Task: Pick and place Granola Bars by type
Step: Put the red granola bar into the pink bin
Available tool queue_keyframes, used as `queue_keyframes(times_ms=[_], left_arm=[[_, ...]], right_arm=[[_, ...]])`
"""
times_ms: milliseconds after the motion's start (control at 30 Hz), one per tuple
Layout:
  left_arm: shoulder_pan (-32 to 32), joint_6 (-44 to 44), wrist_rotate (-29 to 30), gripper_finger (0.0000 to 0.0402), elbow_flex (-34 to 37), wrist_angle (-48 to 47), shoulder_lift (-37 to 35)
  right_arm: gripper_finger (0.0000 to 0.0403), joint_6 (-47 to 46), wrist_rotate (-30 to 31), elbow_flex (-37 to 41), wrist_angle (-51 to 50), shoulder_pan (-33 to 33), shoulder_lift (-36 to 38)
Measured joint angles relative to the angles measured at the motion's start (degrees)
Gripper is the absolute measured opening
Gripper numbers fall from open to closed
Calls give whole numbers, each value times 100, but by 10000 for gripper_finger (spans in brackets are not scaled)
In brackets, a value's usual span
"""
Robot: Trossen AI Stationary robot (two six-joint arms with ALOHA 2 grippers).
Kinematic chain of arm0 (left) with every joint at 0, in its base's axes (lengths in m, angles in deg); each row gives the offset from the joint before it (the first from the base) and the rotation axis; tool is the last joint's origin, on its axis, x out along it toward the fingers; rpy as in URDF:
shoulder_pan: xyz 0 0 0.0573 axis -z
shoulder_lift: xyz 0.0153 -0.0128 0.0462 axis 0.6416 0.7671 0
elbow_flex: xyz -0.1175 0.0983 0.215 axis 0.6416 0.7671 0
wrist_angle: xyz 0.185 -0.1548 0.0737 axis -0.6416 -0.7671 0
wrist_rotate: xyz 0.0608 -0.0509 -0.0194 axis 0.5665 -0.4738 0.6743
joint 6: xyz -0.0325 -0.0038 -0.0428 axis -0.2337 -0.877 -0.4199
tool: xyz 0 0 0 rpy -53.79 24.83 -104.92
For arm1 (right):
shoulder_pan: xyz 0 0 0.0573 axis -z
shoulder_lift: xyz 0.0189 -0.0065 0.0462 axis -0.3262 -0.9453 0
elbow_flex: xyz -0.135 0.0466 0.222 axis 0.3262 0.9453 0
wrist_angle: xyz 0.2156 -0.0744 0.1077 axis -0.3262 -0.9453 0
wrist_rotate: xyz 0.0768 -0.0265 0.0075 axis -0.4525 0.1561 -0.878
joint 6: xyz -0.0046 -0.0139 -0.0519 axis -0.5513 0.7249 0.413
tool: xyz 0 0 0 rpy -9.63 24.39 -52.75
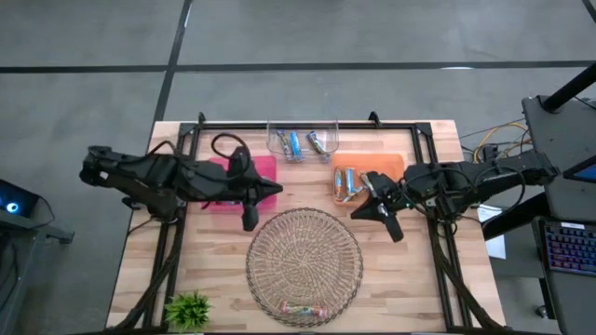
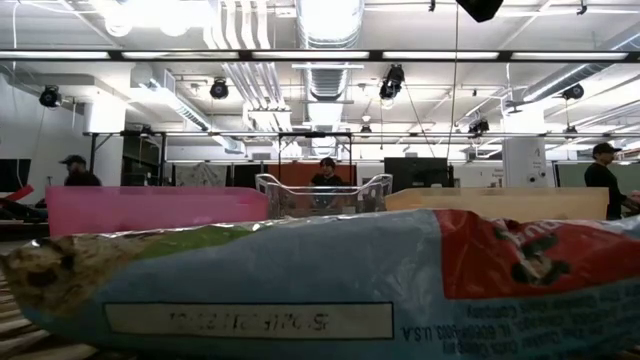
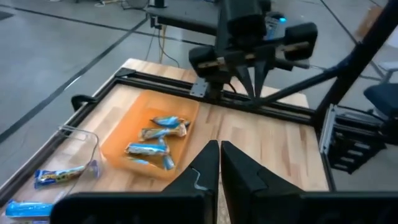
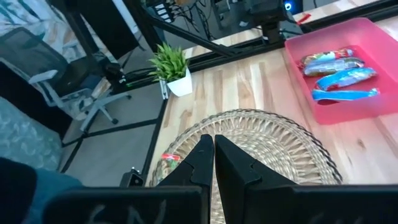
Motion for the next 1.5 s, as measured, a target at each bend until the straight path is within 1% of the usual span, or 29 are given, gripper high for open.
queue_keyframes(times_ms=[133,300,500,700,900,1133,1200,1400,1500], left_arm=[[40,39,18,0,114,-201,-216],[43,187,-27,0,580,-180,-738],[49,423,-539,0,1400,477,-1437],[47,435,-579,0,1948,565,-1941],[47,586,-719,0,1997,542,-2182],[47,688,-764,0,1997,361,-2398],[47,701,-858,0,1999,251,-2448],[47,721,-973,0,2040,110,-2514],[47,767,-1034,0,2062,56,-2517]], right_arm=[[8,72,47,-239,-29,-131,-76],[8,256,245,-799,-155,-219,-389],[8,391,266,-1692,-558,-365,-1105],[8,535,268,-2818,-1321,-785,-1961],[8,410,347,-3758,-1714,-1260,-2785],[8,137,373,-4634,-2002,-1763,-3573],[8,55,369,-4836,-2058,-1863,-3806],[9,-1006,332,-5411,-2314,-1958,-4539],[19,-1102,118,-5813,-2656,-1958,-4912]])
